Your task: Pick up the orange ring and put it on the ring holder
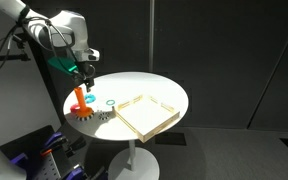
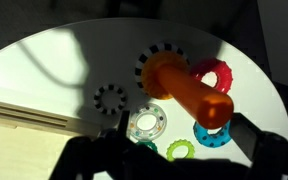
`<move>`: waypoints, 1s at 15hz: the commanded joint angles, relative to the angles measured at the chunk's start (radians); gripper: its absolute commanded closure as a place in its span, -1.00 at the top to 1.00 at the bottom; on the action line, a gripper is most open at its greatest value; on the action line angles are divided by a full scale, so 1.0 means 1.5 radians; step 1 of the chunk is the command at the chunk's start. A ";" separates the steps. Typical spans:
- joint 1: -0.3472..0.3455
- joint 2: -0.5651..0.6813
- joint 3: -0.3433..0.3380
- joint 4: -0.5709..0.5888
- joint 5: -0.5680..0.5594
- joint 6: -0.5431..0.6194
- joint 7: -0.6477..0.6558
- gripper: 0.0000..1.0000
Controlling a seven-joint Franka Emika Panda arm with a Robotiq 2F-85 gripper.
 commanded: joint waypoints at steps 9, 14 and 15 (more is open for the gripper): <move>-0.066 0.028 0.001 0.010 -0.146 0.022 0.080 1.00; -0.069 0.072 0.003 0.012 -0.177 0.051 0.114 1.00; -0.068 0.078 0.000 0.013 -0.171 0.050 0.112 1.00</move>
